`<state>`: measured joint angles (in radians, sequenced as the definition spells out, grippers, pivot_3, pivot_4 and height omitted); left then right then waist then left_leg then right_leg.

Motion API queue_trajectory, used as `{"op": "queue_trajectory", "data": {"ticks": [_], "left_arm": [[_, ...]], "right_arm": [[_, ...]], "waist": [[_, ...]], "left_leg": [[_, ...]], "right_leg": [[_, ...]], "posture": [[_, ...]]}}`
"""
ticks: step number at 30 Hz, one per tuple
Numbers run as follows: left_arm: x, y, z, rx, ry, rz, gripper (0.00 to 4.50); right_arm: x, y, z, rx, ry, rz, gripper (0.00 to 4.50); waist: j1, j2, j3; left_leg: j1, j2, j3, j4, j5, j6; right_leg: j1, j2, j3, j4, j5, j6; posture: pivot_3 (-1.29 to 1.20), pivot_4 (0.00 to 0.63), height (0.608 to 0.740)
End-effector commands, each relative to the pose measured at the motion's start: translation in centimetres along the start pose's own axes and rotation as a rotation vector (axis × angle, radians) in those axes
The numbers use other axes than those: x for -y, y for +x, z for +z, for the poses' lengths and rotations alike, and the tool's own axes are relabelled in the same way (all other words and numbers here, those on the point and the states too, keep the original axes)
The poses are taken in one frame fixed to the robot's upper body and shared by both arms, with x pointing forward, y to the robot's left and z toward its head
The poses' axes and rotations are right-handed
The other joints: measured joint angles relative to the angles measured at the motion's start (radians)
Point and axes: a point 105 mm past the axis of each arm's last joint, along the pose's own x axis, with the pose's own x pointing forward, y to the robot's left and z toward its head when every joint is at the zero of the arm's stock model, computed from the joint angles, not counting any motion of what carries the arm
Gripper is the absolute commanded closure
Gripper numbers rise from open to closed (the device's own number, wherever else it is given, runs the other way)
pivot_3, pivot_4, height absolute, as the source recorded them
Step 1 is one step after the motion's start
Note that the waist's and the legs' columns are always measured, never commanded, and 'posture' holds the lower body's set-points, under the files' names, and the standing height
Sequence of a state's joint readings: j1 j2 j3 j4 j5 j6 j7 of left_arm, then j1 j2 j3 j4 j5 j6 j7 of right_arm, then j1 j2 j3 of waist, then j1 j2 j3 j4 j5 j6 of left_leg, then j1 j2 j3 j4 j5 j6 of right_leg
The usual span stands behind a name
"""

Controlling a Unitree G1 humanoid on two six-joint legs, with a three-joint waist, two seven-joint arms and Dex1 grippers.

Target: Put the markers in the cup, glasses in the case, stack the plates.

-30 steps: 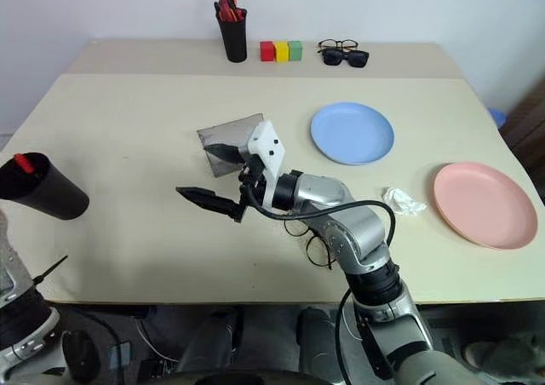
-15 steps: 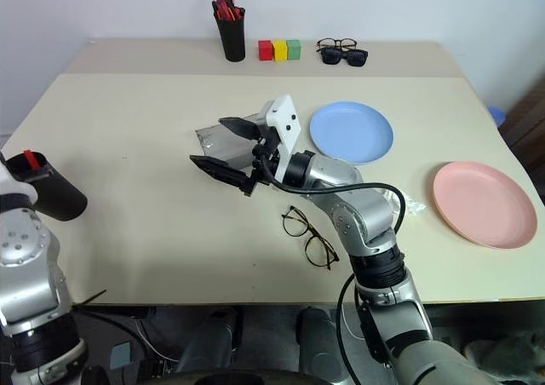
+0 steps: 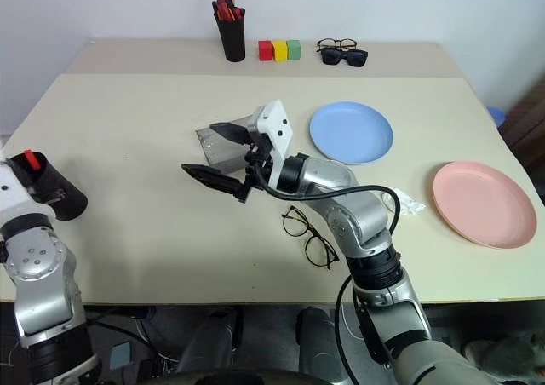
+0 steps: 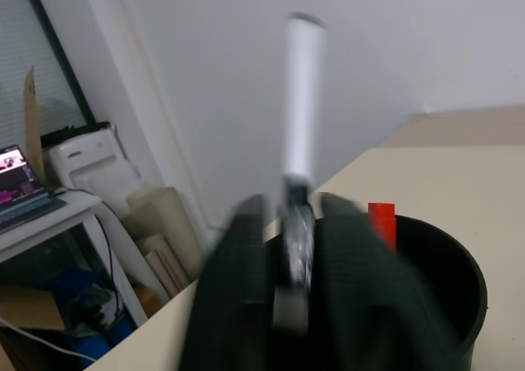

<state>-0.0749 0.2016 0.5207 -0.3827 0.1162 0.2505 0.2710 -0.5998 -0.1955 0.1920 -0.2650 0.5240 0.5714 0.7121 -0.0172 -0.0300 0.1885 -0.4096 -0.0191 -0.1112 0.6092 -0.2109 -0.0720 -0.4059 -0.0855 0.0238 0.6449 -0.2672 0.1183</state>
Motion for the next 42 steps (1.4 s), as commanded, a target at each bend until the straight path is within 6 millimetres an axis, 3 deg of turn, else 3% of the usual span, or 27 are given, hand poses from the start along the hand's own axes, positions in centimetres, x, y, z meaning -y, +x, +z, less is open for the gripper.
{"op": "queue_trajectory", "data": {"ticks": [1,5,6,8,10,13,15,17,20,23,27,30,37,42], "left_arm": [[0.3,-0.1,1.1,0.045,-0.029,0.001,1.91],[0.4,0.0,1.7,0.067,-0.044,0.002,1.91],[1.0,0.4,3.0,0.110,-0.062,-0.034,1.91],[3.7,0.8,6.0,0.206,-0.131,-0.204,1.91],[8.5,0.3,7.5,0.206,-0.132,-0.508,1.35],[13.9,-1.2,7.0,0.064,-0.144,-0.876,0.07],[17.4,-3.1,6.7,-0.005,-0.110,-1.148,0.02],[19.7,-3.9,5.9,-0.108,-0.136,-1.303,0.02],[22.6,-5.2,3.9,-0.185,0.008,-1.525,0.02],[24.0,-5.9,2.3,-0.253,0.103,-1.654,0.02],[25.5,-6.8,1.9,-0.309,0.111,-1.776,0.02],[25.9,-7.0,1.5,-0.300,0.151,-1.803,0.86],[26.0,-8.6,2.3,-0.202,0.148,-1.917,4.47],[23.6,-11.6,3.2,0.145,0.324,-2.127,4.47]], "right_arm": [[-0.5,0.1,0.9,0.036,-0.032,0.019,0.00],[-0.5,0.1,0.9,0.036,-0.033,0.015,0.00],[-0.4,0.0,0.9,0.033,-0.037,0.010,0.00],[0.0,-0.3,0.9,0.024,-0.049,-0.004,0.00],[0.7,-0.9,0.9,-0.005,-0.083,-0.031,0.00],[1.9,-2.2,0.6,-0.067,-0.144,-0.071,0.00],[2.8,-3.5,0.4,-0.114,-0.186,-0.100,0.00],[3.3,-4.5,0.4,-0.145,-0.213,-0.119,0.00],[3.6,-6.1,0.3,-0.198,-0.258,-0.143,0.00],[3.6,-7.3,0.4,-0.230,-0.279,-0.168,0.00],[3.5,-8.8,0.4,-0.257,-0.291,-0.228,0.00],[3.3,-9.3,0.2,-0.269,-0.291,-0.254,0.00],[2.8,-10.5,-0.4,-0.303,-0.290,-0.320,0.00],[2.7,-12.1,-1.2,-0.371,-0.221,-0.371,0.00]], "waist": [[0.000,0.000,0.000],[0.000,0.000,0.000],[0.000,0.000,0.000],[0.003,0.000,0.000],[0.008,0.000,0.000],[0.004,0.001,0.001],[0.000,0.002,0.001],[-0.004,0.004,0.003],[-0.009,0.006,0.004],[-0.017,0.007,0.005],[-0.021,0.007,0.006],[-0.025,0.007,0.006],[-0.023,0.007,0.006],[-0.024,0.008,0.006]], "left_leg": [[0.000,0.000,0.000,0.000,0.000,0.000],[0.000,0.000,0.000,0.000,0.000,0.000],[0.000,0.000,0.000,0.000,0.000,0.000],[0.000,0.000,0.000,0.000,0.000,0.000],[-0.001,0.000,-0.002,0.002,0.000,0.000],[-0.001,-0.001,-0.001,0.002,0.000,0.000],[-0.001,-0.002,-0.001,0.002,0.000,0.001],[-0.001,-0.001,-0.001,0.001,0.000,0.001],[-0.001,0.000,-0.001,0.001,-0.001,0.001],[-0.001,0.000,-0.001,0.001,-0.001,0.002],[-0.002,0.000,-0.001,0.002,-0.001,0.002],[-0.002,0.000,-0.001,0.002,-0.001,0.002],[-0.002,0.000,-0.001,0.002,-0.001,0.002],[-0.002,0.000,-0.001,0.002,-0.001,0.002]], "right_leg": [[0.000,0.000,0.000,0.000,0.000,0.000],[0.000,0.000,0.000,0.000,0.000,0.000],[0.000,0.000,0.000,0.000,0.000,0.000],[0.000,0.001,0.000,0.000,0.000,0.000],[0.001,0.001,-0.002,0.000,0.000,0.000],[0.002,-0.001,-0.001,-0.001,0.000,0.000],[0.002,-0.001,-0.001,-0.002,0.000,0.001],[0.001,0.000,-0.002,-0.001,0.000,0.001],[0.000,0.001,-0.001,0.000,-0.001,0.001],[0.000,0.002,-0.001,0.000,-0.001,0.001],[0.000,0.002,-0.001,0.000,-0.001,0.001],[0.000,0.001,-0.001,0.000,-0.001,0.001],[0.000,0.001,-0.001,0.000,-0.001,0.002],[0.000,0.001,-0.001,0.000,-0.001,0.001]], "posture": [[0.00,0.150,0.740],[0.00,0.150,0.740],[0.00,0.150,0.740],[0.00,0.150,0.740],[0.00,0.150,0.740],[0.00,0.150,0.740],[0.00,0.150,0.740],[0.00,0.150,0.740],[0.00,0.150,0.740],[0.00,0.150,0.740],[0.00,0.150,0.740],[0.00,0.150,0.740],[0.00,0.150,0.740],[0.00,0.150,0.740]]}}
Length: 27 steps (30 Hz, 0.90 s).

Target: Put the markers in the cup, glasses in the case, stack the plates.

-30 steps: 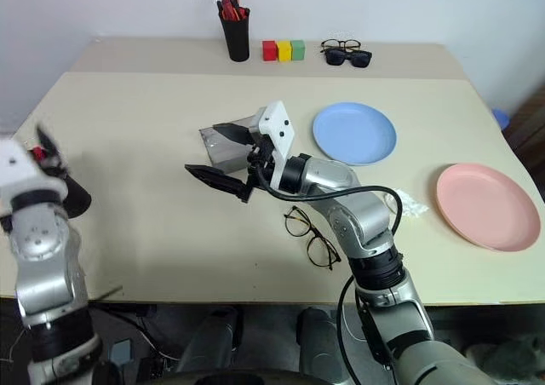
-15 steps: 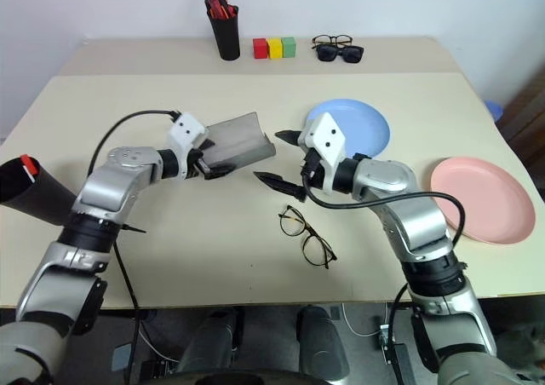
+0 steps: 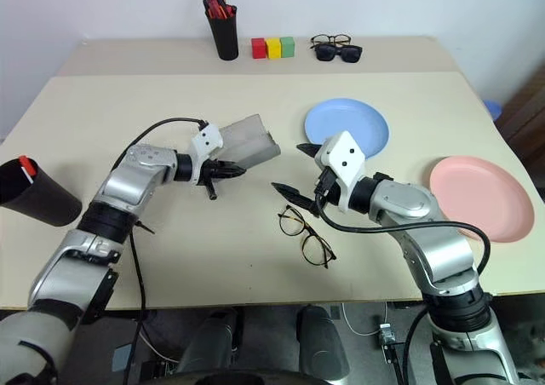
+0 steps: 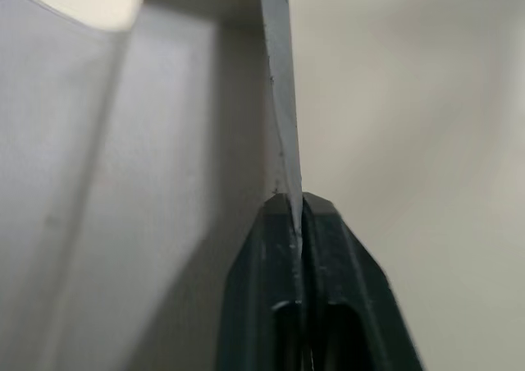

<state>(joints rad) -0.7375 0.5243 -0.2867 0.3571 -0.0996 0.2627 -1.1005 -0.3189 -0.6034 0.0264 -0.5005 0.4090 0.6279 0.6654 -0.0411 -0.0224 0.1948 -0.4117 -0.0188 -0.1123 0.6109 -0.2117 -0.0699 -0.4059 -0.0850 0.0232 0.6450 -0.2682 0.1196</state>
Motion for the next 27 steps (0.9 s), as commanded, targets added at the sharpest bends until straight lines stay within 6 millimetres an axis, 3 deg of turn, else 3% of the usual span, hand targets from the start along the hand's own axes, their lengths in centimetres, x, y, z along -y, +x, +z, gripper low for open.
{"op": "queue_trajectory", "data": {"ticks": [1,9,15,19,24,27], "left_arm": [[2.0,-0.9,1.2,0.000,0.270,-0.103,4.47],[3.7,-2.5,0.1,-0.083,0.266,-0.273,4.47],[2.6,-1.9,1.0,-0.021,0.277,-0.167,1.73],[1.9,-2.8,2.7,0.089,0.184,-0.096,1.73],[2.8,-4.8,2.3,0.105,0.133,-0.029,1.73],[3.6,-5.6,1.9,0.106,0.108,0.009,1.69]], "right_arm": [[-0.1,-1.4,0.4,-0.025,0.034,-0.014,0.00],[-2.2,-4.1,-2.7,-0.264,0.180,0.036,0.00],[-3.3,-4.3,-4.1,-0.360,0.227,0.045,0.00],[-3.6,-3.8,-5.0,-0.408,0.275,0.034,0.00],[-3.7,-3.4,-6.3,-0.467,0.307,0.013,0.00],[-3.4,-3.4,-7.0,-0.500,0.324,-0.009,0.86]], "waist": [[0.002,0.000,0.000],[0.026,0.001,0.001],[0.028,0.001,0.001],[0.023,0.001,0.001],[0.019,0.002,0.000],[0.024,0.001,0.001]], "left_leg": [[0.000,0.000,0.000,0.000,0.000,0.000],[0.000,-0.001,0.001,0.002,-0.001,0.001],[-0.001,-0.001,0.001,0.002,-0.001,0.002],[-0.001,-0.001,0.001,0.002,-0.001,0.002],[0.000,0.000,0.001,0.002,-0.001,0.003],[0.000,0.000,0.001,0.002,-0.002,0.003]], "right_leg": [[0.000,0.000,0.000,0.000,0.000,0.000],[0.000,-0.001,0.000,0.000,0.000,0.000],[0.001,-0.001,0.000,0.000,0.000,0.000],[0.001,-0.001,0.000,0.000,0.000,0.000],[0.001,-0.001,0.000,0.001,0.000,0.000],[0.001,-0.001,0.000,0.000,0.000,0.000]], "posture": [[0.00,0.150,0.740],[0.00,0.150,0.740],[0.00,0.150,0.740],[0.00,0.150,0.740],[0.00,0.150,0.740],[0.00,0.150,0.740]]}}
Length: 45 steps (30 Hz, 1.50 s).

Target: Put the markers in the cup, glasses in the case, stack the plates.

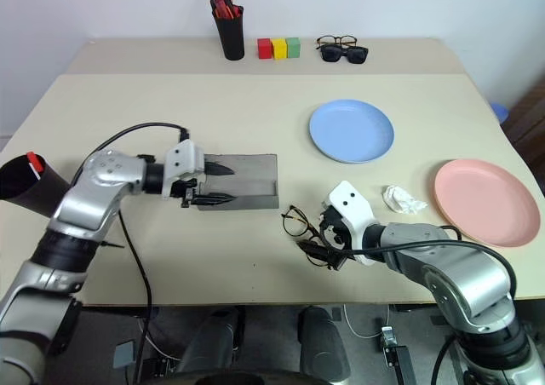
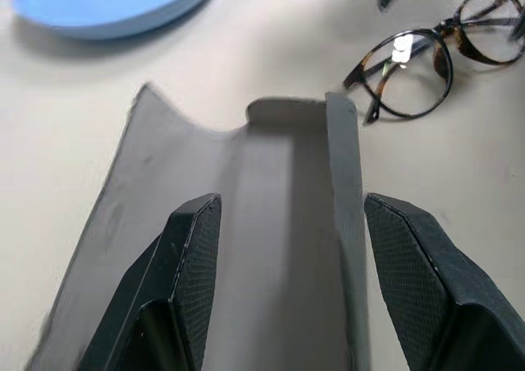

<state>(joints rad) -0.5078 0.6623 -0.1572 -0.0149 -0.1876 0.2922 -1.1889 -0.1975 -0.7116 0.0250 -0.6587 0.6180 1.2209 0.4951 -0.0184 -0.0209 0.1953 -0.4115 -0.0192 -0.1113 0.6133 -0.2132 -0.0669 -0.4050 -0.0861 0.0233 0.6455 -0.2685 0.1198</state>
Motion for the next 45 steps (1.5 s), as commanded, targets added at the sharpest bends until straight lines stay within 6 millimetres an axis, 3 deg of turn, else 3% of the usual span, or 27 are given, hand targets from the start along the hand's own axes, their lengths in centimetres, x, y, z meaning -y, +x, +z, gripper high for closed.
{"op": "queue_trajectory", "data": {"ticks": [1,7,11,14,16,20,22,24,28,35,38,43,45], "left_arm": [[0.4,-1.2,1.1,0.033,0.003,0.071,1.69],[1.2,-1.9,0.2,0.005,-0.066,0.140,1.69],[1.0,-2.7,0.0,0.017,-0.116,0.211,1.69],[0.7,-4.1,-0.7,0.002,-0.159,0.298,1.69],[0.6,-5.4,-1.8,-0.024,-0.201,0.368,1.69],[1.1,-6.9,-3.2,-0.061,-0.254,0.442,1.69],[1.9,-7.6,-3.7,-0.078,-0.275,0.467,1.69],[2.4,-8.0,-3.9,-0.090,-0.286,0.485,1.69],[3.2,-8.3,-3.7,-0.087,-0.296,0.519,1.69],[3.8,-8.8,-3.5,-0.089,-0.309,0.563,1.69],[3.5,-8.8,-3.0,-0.059,-0.317,0.582,1.69],[1.5,-8.9,-1.9,0.022,-0.340,0.617,1.69],[0.0,-8.4,-0.9,0.085,-0.340,0.626,2.24]], "right_arm": [[0.4,0.0,0.3,-0.001,-0.002,-0.021,1.35],[0.4,-0.1,0.2,-0.021,-0.001,-0.011,4.47],[0.4,-1.1,1.9,0.004,-0.096,-0.008,4.47],[0.1,-2.2,5.2,0.082,-0.288,0.007,4.47],[-0.5,-2.6,8.6,0.177,-0.424,0.044,4.47],[-0.7,-0.9,13.3,0.309,-0.518,0.088,4.47],[-1.6,2.6,15.2,0.325,-0.577,0.182,4.47],[-2.3,5.5,15.8,0.299,-0.621,0.259,4.47],[-1.9,8.8,15.3,0.229,-0.660,0.315,4.47],[-2.4,9.7,13.6,0.156,-0.702,0.438,4.47],[-2.5,9.5,13.4,0.145,-0.702,0.462,3.55],[-1.9,9.1,15.2,0.214,-0.688,0.386,1.04],[-1.4,8.5,15.9,0.258,-0.679,0.344,0.98]], "waist": [[0.004,0.000,0.000],[0.004,0.000,0.000],[0.002,0.000,0.000],[0.000,0.001,0.000],[-0.006,0.001,0.001],[-0.021,0.001,0.000],[-0.029,0.001,0.000],[-0.037,0.001,0.001],[-0.019,0.001,0.001],[-0.022,0.001,0.001],[-0.027,0.001,0.001],[-0.025,0.001,0.001],[-0.022,0.001,0.001]], "left_leg": [[0.000,0.000,0.000,0.000,0.000,0.000],[0.000,0.000,0.000,0.000,0.000,0.000],[0.002,0.000,0.000,0.000,0.000,0.000],[0.001,0.000,0.001,0.001,0.000,0.000],[0.001,0.000,0.001,0.000,0.000,0.000],[0.002,0.002,0.000,-0.001,0.000,0.000],[0.002,0.002,0.000,0.000,0.000,0.000],[0.003,0.002,0.002,0.000,0.000,0.000],[0.002,0.001,0.000,-0.001,0.000,0.000],[0.001,-0.001,0.000,-0.001,0.000,0.000],[0.001,0.000,0.000,-0.001,0.000,0.000],[0.002,0.000,0.000,-0.001,0.000,0.000],[0.002,0.000,0.000,0.000,0.000,0.000]], "right_leg": [[0.000,0.000,0.000,0.000,0.000,0.000],[0.001,0.000,0.000,0.000,0.000,0.000],[0.002,0.000,0.000,0.000,0.000,0.000],[0.002,0.000,0.000,-0.001,0.000,0.000],[0.001,0.000,0.000,-0.001,0.000,0.000],[0.000,0.002,0.000,0.000,-0.001,-0.002],[0.001,0.002,0.000,0.000,-0.001,-0.002],[0.000,0.002,0.001,0.000,-0.001,-0.002],[-0.001,0.001,0.000,0.002,0.000,-0.002],[-0.001,-0.001,0.000,0.002,0.000,-0.002],[-0.001,0.000,0.000,0.003,0.000,-0.002],[-0.002,0.000,0.000,0.003,0.000,-0.002],[-0.001,0.000,0.000,0.003,0.000,-0.002]], "posture": [[0.00,0.150,0.740],[0.00,0.150,0.740],[0.00,0.150,0.740],[0.00,0.150,0.740],[0.00,0.150,0.740],[0.00,0.150,0.740],[0.00,0.150,0.740],[0.00,0.150,0.740],[0.00,0.150,0.740],[0.00,0.150,0.740],[0.00,0.150,0.740],[0.00,0.150,0.740],[0.00,0.150,0.740]]}}
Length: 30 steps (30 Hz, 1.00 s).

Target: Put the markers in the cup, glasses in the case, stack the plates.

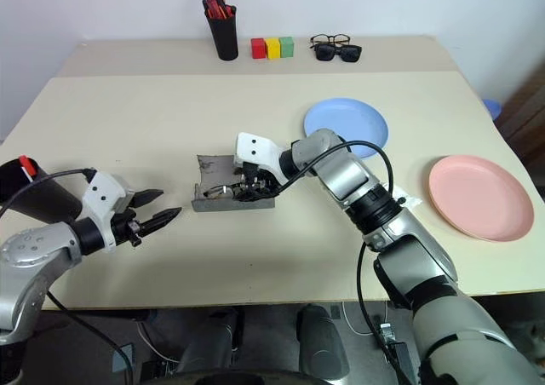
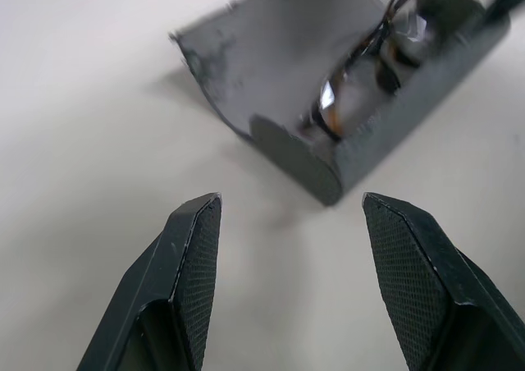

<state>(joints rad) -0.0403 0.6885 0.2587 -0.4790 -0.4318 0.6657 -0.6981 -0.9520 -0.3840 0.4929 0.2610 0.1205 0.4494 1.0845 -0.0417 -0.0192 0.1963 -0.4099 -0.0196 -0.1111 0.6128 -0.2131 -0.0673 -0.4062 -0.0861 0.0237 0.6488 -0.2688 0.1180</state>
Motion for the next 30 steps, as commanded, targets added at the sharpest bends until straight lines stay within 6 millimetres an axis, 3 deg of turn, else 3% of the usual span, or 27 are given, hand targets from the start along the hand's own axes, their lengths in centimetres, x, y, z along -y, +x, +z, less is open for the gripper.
{"op": "queue_trajectory", "data": {"ticks": [1,5,9,14,18,23,27,30], "left_arm": [[-1.1,1.3,2.6,0.096,-0.002,0.023,2.50],[-2.7,5.9,4.4,0.082,0.035,0.103,4.46],[-3.8,11.9,6.8,0.045,-0.161,0.101,4.46],[-3.7,15.9,7.6,-0.091,-0.193,0.018,4.46],[-3.1,17.1,6.0,-0.227,-0.171,-0.053,4.46],[-1.8,16.9,5.1,-0.315,-0.179,-0.175,4.46],[-1.2,16.2,5.6,-0.288,-0.192,-0.244,4.46],[-0.6,14.6,6.0,-0.259,-0.152,-0.292,4.46]], "right_arm": [[1.7,-2.0,2.5,0.078,-0.052,-0.116,0.98],[0.8,-3.9,2.8,0.121,-0.059,-0.157,0.98],[-1.7,-6.4,2.2,0.152,-0.058,-0.208,0.98],[-3.5,-8.6,0.4,0.121,0.062,-0.365,0.98],[-4.6,-9.5,-0.7,0.098,0.143,-0.452,0.98],[-4.7,-10.1,-1.2,0.088,0.186,-0.524,0.98],[-3.9,-10.3,-1.0,0.104,0.200,-0.552,0.98],[-3.3,-10.5,-1.5,0.088,0.206,-0.571,0.98]], "waist": [[0.004,0.000,0.000],[0.021,-0.001,-0.001],[0.041,-0.002,0.000],[0.016,-0.002,0.000],[-0.003,-0.002,0.000],[-0.002,-0.002,0.000],[0.000,-0.002,0.000],[-0.005,-0.002,0.000]], "left_leg": [[0.000,0.000,0.000,0.000,0.000,0.000],[0.000,-0.001,-0.001,0.001,0.000,0.000],[-0.002,-0.002,-0.003,0.002,0.000,0.000],[-0.003,-0.002,-0.002,0.002,0.000,0.000],[-0.002,-0.001,-0.002,0.001,0.000,0.000],[-0.002,-0.001,-0.001,0.001,0.000,0.000],[-0.002,-0.001,-0.001,0.002,0.000,0.000],[-0.002,-0.001,-0.001,0.001,0.000,0.000]], "right_leg": [[0.001,0.000,0.000,0.000,0.000,0.000],[0.002,-0.001,-0.001,0.000,0.000,0.001],[0.003,-0.001,-0.004,-0.001,0.000,0.002],[0.000,-0.001,-0.002,-0.001,0.000,0.002],[0.000,0.000,-0.002,0.000,-0.001,0.002],[0.000,0.000,-0.002,0.001,-0.001,0.002],[0.000,-0.001,-0.002,0.000,0.000,0.002],[0.000,-0.001,-0.001,0.000,-0.001,0.002]], "posture": [[0.00,0.150,0.740],[0.00,0.150,0.740],[0.00,0.150,0.740],[0.00,0.150,0.740],[0.00,0.150,0.740],[0.00,0.150,0.740],[0.00,0.150,0.740],[0.00,0.150,0.740]]}}
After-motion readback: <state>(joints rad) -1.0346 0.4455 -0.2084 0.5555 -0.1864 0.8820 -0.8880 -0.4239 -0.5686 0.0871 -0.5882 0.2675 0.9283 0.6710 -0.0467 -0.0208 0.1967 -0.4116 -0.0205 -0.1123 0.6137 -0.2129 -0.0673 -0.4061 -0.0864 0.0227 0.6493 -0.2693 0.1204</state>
